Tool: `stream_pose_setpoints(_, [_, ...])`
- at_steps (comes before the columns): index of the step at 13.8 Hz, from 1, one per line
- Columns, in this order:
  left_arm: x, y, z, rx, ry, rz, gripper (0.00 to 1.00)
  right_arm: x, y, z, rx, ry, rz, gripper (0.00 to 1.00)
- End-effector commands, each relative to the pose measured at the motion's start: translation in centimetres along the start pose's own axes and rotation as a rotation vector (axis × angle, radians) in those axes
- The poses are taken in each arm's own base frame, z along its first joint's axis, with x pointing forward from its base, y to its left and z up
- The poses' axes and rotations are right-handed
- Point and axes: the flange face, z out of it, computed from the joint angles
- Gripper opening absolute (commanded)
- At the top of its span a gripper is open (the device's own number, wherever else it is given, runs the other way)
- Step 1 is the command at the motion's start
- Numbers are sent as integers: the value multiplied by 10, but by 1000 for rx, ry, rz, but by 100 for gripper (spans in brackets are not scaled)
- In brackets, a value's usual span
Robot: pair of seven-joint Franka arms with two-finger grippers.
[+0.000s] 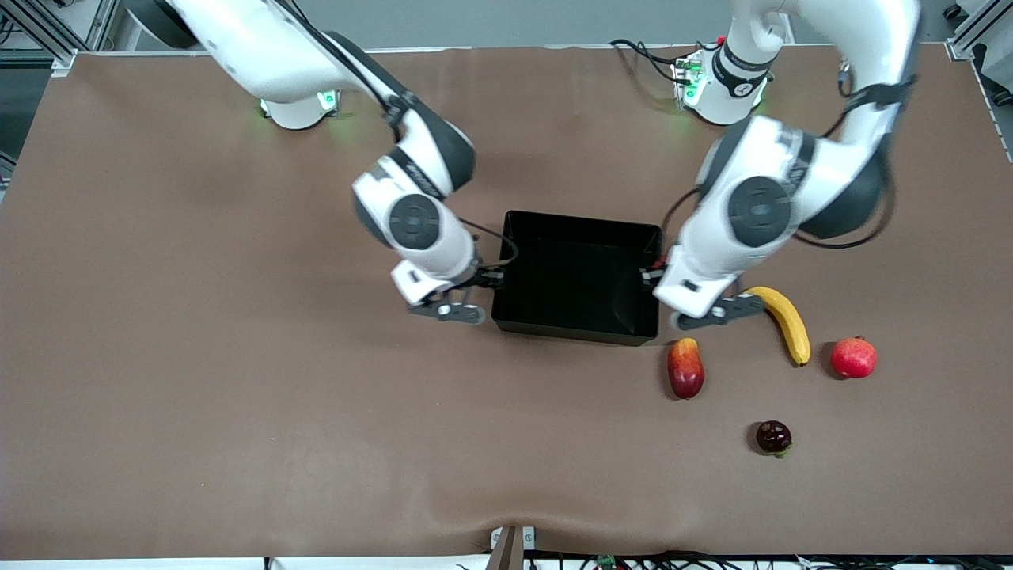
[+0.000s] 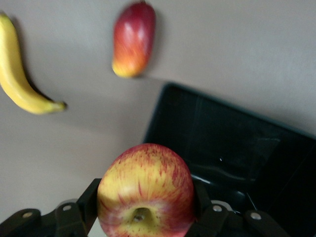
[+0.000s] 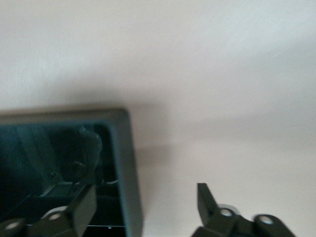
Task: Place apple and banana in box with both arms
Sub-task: 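Carry the apple over the box with the left gripper while the right gripper withdraws, then lower the apple into the box and open the left gripper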
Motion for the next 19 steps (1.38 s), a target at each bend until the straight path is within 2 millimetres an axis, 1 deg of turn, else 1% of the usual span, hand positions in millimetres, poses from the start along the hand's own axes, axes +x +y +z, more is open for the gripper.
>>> stream_pose_setpoints(1, [-19,13,32,8,9,-42,0,31,56,-42,-5,-5,-52,100])
stream_pose_setpoints(2, [-24,18,46,-6,23,-55,0,46,78,-55,-3,5,-85,100])
stream_pose_setpoints(4, [-34,31,74,-40,50,-74,0,80,136,-83,-1,19,-158,100])
stream_pose_setpoints(5, [-43,39,89,-47,57,-77,0,94,164,-93,1,26,-172,100])
stream_pose_setpoints(6, [-49,47,103,-57,63,-81,0,106,191,-98,-1,21,-170,100])
stream_pose_setpoints(8, [-53,57,130,-44,55,-85,0,124,245,-116,-6,11,-170,100])
stream_pose_setpoints(10, [-58,64,149,-27,42,-72,0,135,286,-135,-4,33,-219,100])
stream_pose_setpoints(12, [-59,66,166,-12,26,-68,0,136,319,-158,-12,46,-237,100])
stream_pose_setpoints(13, [-57,67,172,-14,26,-69,0,135,332,-167,-20,48,-227,100])
stream_pose_setpoints(14, [-56,67,180,-10,21,-69,0,136,351,-177,-40,53,-215,100])
stream_pose_setpoints(16, [-56,67,190,7,23,-58,0,127,370,-210,-84,94,-233,100])
stream_pose_setpoints(18, [-56,67,195,17,22,-51,0,112,379,-238,-115,105,-211,100])
stream_pose_setpoints(19, [-54,67,198,18,19,-53,23,101,385,-255,-123,109,-197,100])
